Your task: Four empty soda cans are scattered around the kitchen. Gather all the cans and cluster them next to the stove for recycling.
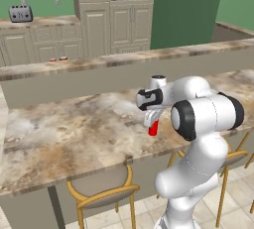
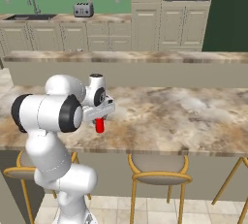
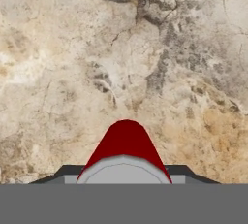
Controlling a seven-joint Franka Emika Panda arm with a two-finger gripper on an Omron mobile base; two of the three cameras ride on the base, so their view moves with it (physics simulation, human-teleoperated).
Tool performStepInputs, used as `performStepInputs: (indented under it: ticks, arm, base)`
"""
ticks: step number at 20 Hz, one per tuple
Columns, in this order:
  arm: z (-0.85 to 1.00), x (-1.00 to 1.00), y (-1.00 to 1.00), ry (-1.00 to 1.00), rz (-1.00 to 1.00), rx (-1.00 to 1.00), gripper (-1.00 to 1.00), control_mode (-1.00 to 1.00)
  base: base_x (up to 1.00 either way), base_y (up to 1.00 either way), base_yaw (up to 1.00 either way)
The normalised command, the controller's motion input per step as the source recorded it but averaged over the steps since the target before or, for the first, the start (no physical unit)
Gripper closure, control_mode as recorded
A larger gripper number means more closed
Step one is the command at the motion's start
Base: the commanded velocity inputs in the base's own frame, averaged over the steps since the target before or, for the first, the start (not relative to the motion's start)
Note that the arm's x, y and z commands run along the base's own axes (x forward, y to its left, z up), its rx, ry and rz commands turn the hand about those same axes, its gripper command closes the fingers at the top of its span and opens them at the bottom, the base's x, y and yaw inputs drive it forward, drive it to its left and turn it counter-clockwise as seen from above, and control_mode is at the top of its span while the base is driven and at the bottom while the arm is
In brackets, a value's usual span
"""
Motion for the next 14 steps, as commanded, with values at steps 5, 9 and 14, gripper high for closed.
performStepInputs:
  ticks: [5,9,14]
  arm:
    - [0.04,-0.02,-0.01,0.00,0.00,0.01,1.00,-1.00]
    - [0.39,-0.34,0.00,0.00,0.00,0.00,1.00,-1.00]
    - [0.43,-0.46,0.00,0.00,-0.12,0.02,1.00,-1.00]
  base:
    - [0.00,0.00,0.00]
    - [0.00,0.00,0.00]
    - [0.00,0.00,0.00]
